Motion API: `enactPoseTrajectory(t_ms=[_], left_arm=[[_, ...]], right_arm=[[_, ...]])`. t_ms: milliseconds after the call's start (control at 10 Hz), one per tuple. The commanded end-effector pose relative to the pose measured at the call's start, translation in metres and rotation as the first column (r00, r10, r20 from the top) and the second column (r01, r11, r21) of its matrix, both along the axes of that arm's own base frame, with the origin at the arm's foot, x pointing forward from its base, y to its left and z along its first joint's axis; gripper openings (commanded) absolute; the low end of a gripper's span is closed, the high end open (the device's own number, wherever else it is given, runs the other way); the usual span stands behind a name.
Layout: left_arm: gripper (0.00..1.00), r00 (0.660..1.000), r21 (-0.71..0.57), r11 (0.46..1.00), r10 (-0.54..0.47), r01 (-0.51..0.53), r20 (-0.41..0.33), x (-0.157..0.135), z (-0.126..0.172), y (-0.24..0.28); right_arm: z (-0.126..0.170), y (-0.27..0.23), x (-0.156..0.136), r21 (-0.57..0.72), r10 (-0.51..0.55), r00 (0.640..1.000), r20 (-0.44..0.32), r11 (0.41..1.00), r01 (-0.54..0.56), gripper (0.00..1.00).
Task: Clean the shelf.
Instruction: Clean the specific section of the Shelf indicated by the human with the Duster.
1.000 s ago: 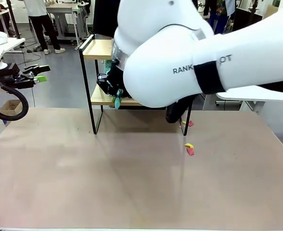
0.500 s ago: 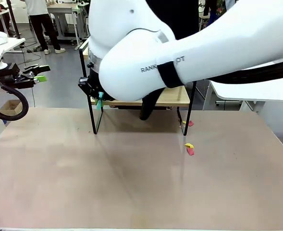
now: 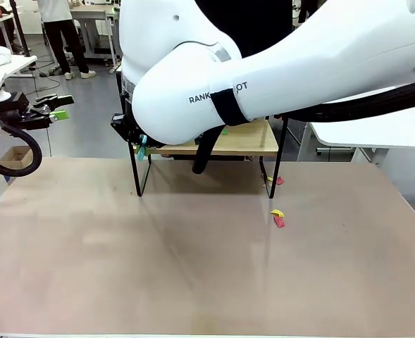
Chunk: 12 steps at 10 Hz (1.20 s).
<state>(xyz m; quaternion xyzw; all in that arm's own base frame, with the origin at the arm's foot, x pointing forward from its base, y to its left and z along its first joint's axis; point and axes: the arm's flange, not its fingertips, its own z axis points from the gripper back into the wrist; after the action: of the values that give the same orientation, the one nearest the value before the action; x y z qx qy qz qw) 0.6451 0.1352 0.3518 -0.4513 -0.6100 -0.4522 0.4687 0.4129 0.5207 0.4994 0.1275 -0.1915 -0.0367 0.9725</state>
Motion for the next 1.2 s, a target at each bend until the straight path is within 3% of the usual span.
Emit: enactPoseTrajectory(t_ms=[0,200,600,1100], left_arm=[[1.0,1.0,-0.001,1.0,0.003,-0.003,0.01,-0.002,0.003,0.0],[1.0,1.0,-0.001,1.0,0.003,-0.003,0.01,-0.002,0.003,0.0],[1.0,1.0,-0.001,1.0,0.003,-0.003,0.01,-0.002,0.003,0.0],[1.0,1.0,-0.001,1.0,0.003,-0.003,0.01,-0.002,0.003,0.0]], right_arm=[[-0.001,-0.002,-0.001,0.006,0.014,1.0,0.004,1.0,-0.014,0.13],[-0.001,-0.014,0.0,-0.049,-0.003,1.0,-0.011,0.999,0.003,0.13],[0.003,-0.097,-0.014,-0.02,-0.025,0.995,-0.092,1.0,0.024,0.13],[0.001,-0.202,-0.037,-0.054,-0.202,0.969,-0.14,0.979,0.196,0.13]])
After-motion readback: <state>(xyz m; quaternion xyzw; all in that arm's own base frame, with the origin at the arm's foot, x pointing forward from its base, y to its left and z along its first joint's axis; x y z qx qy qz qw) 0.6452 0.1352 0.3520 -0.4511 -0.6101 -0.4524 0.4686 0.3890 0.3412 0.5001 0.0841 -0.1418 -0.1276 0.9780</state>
